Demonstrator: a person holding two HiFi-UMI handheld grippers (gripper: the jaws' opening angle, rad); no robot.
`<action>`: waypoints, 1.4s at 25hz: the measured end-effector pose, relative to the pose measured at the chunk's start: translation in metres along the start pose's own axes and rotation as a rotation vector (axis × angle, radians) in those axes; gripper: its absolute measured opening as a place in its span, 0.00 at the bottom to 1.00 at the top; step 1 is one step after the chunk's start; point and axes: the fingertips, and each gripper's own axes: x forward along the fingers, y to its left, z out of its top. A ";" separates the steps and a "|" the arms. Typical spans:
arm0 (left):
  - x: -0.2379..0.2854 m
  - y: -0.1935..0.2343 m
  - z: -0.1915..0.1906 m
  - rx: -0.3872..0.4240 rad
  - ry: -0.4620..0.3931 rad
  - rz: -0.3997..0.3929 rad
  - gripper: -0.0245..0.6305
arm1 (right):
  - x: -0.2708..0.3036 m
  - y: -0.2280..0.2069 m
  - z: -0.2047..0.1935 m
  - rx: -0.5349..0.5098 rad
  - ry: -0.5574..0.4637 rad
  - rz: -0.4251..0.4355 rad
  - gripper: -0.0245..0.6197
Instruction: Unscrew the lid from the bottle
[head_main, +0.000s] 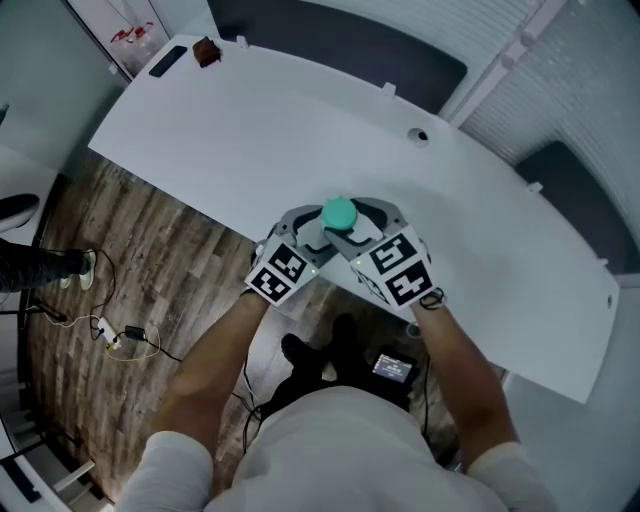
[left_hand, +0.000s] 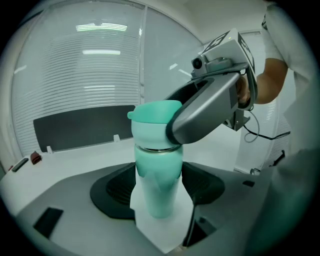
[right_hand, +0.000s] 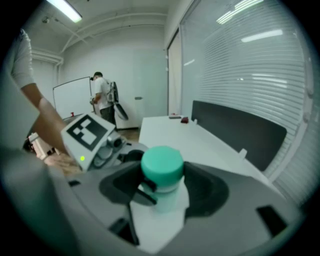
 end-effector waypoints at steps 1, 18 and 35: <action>-0.001 0.001 0.000 -0.009 -0.008 0.038 0.49 | 0.000 0.000 0.001 0.016 -0.002 -0.016 0.47; 0.002 0.004 -0.002 -0.114 -0.034 0.163 0.50 | 0.000 0.002 0.002 0.005 -0.027 -0.099 0.47; 0.002 0.002 -0.003 -0.092 -0.017 0.089 0.50 | -0.002 0.003 0.001 -0.045 -0.033 -0.038 0.47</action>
